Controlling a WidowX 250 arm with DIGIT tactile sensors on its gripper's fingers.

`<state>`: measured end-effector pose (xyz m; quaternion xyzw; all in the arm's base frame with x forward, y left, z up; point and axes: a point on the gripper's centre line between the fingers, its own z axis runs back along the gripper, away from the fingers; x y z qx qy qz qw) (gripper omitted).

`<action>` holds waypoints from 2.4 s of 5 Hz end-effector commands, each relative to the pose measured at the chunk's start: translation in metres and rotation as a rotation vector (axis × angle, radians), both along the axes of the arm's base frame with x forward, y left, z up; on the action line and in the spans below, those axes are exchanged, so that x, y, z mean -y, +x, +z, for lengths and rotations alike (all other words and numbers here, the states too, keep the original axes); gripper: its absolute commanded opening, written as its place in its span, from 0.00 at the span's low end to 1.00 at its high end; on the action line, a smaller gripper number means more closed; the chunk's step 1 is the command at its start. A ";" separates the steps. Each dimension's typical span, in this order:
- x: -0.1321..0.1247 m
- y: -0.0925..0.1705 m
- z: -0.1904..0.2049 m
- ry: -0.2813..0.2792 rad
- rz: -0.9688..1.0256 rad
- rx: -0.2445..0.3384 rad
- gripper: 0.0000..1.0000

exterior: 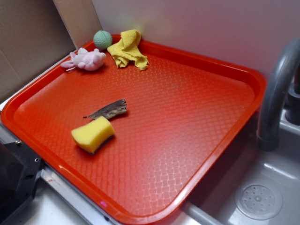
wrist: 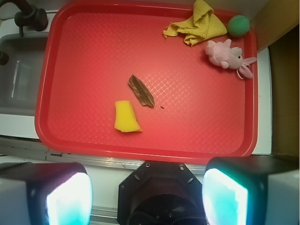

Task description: Grab the wood chip.

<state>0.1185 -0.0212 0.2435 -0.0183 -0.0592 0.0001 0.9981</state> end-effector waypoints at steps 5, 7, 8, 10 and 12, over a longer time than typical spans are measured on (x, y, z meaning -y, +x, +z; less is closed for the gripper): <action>-0.039 0.081 -0.151 0.089 -0.297 -0.061 1.00; -0.011 0.091 -0.207 0.075 -0.329 -0.107 1.00; -0.015 0.097 -0.210 0.055 -0.352 -0.121 1.00; 0.015 0.090 -0.216 -0.004 -0.446 -0.125 1.00; 0.012 0.099 -0.242 0.021 -0.452 -0.149 1.00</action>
